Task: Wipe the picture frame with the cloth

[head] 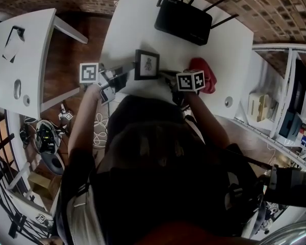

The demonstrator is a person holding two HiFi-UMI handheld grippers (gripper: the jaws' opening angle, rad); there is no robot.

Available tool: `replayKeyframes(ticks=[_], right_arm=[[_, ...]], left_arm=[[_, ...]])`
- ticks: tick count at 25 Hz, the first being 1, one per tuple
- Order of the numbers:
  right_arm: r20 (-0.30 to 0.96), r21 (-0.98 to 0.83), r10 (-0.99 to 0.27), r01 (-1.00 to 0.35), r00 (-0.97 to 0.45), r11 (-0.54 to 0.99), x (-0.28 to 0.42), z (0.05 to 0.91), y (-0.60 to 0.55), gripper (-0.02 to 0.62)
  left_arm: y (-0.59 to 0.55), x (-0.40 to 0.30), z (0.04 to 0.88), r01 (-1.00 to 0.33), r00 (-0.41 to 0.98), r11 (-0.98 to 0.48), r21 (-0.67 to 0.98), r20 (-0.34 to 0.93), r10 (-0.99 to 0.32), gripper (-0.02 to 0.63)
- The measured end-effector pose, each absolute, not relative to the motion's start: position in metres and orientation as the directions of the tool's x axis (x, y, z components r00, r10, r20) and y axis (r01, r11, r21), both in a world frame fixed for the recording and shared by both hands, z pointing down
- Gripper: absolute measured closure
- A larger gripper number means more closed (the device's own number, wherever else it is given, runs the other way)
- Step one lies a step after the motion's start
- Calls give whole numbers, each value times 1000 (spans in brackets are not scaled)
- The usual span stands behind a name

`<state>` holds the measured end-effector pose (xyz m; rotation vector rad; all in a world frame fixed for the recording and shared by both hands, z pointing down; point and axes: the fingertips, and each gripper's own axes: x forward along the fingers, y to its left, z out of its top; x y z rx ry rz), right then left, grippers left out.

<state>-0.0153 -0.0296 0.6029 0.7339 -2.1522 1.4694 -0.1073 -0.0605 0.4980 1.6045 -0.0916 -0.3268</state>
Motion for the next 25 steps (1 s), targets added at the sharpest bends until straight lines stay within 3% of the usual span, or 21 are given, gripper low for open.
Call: replayKeyframes(ticks=[8,25], right_arm=[[560,-789,-174,-585,-810,186,-12,603,-25,594],[543,-815,-205,-570,-814,107,6,601,-14,594]], left_arm=[[-75,-112,511,87,953,-58,995,-100,-285,565],[-75,-115,558,-26,958,27,999,32,-286,566]])
